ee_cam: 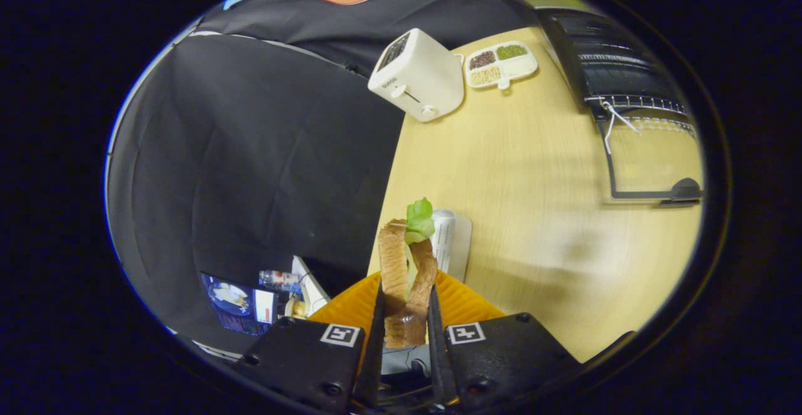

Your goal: Open the toaster oven, put the food inside, and close the toaster oven door.

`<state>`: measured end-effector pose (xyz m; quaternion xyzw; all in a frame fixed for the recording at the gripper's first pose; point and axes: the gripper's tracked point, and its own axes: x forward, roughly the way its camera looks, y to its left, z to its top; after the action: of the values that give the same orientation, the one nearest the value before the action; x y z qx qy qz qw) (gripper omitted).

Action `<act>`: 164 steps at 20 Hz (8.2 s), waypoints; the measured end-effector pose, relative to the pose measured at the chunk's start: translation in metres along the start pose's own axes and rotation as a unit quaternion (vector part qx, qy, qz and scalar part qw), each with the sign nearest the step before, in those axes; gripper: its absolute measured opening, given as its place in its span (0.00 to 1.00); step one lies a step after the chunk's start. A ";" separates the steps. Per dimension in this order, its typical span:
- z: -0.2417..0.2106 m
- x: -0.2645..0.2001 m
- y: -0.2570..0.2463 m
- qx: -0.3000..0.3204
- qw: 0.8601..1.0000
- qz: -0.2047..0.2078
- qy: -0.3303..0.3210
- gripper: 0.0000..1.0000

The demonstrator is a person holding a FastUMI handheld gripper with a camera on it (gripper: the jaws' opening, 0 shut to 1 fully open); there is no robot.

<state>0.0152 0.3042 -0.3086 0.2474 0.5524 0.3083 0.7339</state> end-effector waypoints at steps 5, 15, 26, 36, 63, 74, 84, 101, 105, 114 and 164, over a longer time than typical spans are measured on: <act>0.018 -0.057 0.011 -0.001 0.998 0.031 -0.047 0.38; 0.095 -0.185 -0.110 0.143 0.959 0.019 -0.244 0.37; 0.207 -0.150 -0.281 0.304 0.869 0.037 -0.389 0.37; 0.254 -0.114 -0.286 0.320 0.849 0.028 -0.419 0.64; 0.131 -0.203 -0.234 -0.056 0.910 -0.307 -0.273 0.94; 0.037 -0.137 -0.296 -0.066 0.913 -0.350 -0.200 0.94; 0.055 -0.093 -0.338 -0.044 0.907 -0.371 -0.196 0.94; 0.075 -0.130 -0.296 -0.070 0.881 -0.383 -0.269 0.94; 0.100 -0.154 -0.269 -0.119 0.863 -0.386 -0.302 0.94; 0.150 -0.259 -0.131 -0.192 0.814 -0.342 -0.429 0.95; 0.003 -0.364 -0.021 -0.205 0.773 -0.308 -0.515 1.00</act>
<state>-0.0504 0.0258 -0.0829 0.0296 0.0625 -0.0019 0.9976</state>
